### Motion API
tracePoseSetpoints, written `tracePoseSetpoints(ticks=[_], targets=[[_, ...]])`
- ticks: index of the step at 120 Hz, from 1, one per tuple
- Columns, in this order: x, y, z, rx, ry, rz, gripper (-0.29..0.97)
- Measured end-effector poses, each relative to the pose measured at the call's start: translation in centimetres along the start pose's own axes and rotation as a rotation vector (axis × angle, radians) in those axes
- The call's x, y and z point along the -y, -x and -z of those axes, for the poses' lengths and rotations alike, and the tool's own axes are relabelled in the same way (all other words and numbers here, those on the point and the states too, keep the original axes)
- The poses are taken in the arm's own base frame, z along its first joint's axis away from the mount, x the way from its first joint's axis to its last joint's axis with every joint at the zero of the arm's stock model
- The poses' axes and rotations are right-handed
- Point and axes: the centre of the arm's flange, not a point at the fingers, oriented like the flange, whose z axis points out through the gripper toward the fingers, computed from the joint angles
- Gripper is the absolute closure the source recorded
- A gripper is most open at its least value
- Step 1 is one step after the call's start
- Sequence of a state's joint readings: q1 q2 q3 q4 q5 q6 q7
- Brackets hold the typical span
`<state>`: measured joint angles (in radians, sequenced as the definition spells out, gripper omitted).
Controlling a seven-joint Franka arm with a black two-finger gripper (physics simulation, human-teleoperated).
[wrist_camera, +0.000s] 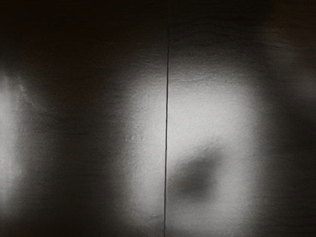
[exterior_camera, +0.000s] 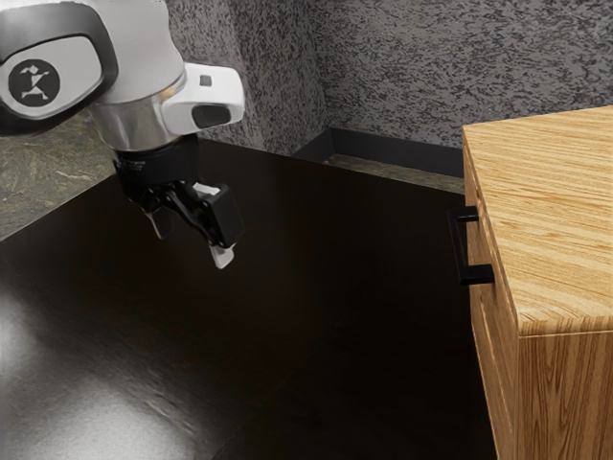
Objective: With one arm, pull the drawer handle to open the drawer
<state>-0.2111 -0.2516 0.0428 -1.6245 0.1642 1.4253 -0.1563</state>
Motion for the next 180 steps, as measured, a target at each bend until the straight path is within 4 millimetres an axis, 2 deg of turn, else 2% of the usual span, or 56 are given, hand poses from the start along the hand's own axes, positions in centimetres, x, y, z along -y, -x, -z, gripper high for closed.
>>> tracePoseSetpoints(ticks=[16, 24, 34, 46, 71, 84, 106, 121, 142, 156, 180], targets=[[0.6, -0.5, -0.1, -0.03, -0.001, -0.017, 0.0], [1.4, -1.2, -0.2, -0.051, 0.037, 0.057, 0.0], [-0.6, -2.1, 0.1, -0.072, 0.114, 0.157, 0.0], [-2.4, -4.5, -0.9, -0.095, 0.217, 0.28, 0.0], [-5.1, -8.2, -1.9, -0.165, 0.425, 0.491, 0.0], [-6.1, -9.4, -2.6, -0.172, 0.497, 0.572, 0.0], [-7.7, -9.5, -3.7, -0.147, 0.558, 0.662, 0.0], [-9.2, -8.1, -4.7, -0.11, 0.573, 0.688, 0.0], [-9.0, -9.3, -5.4, -0.108, 0.597, 0.758, 0.0], [-9.5, -9.4, -5.4, -0.111, 0.615, 0.779, 0.0], [-12.0, -8.5, -5.0, -0.096, 0.626, 0.761, 0.0]])
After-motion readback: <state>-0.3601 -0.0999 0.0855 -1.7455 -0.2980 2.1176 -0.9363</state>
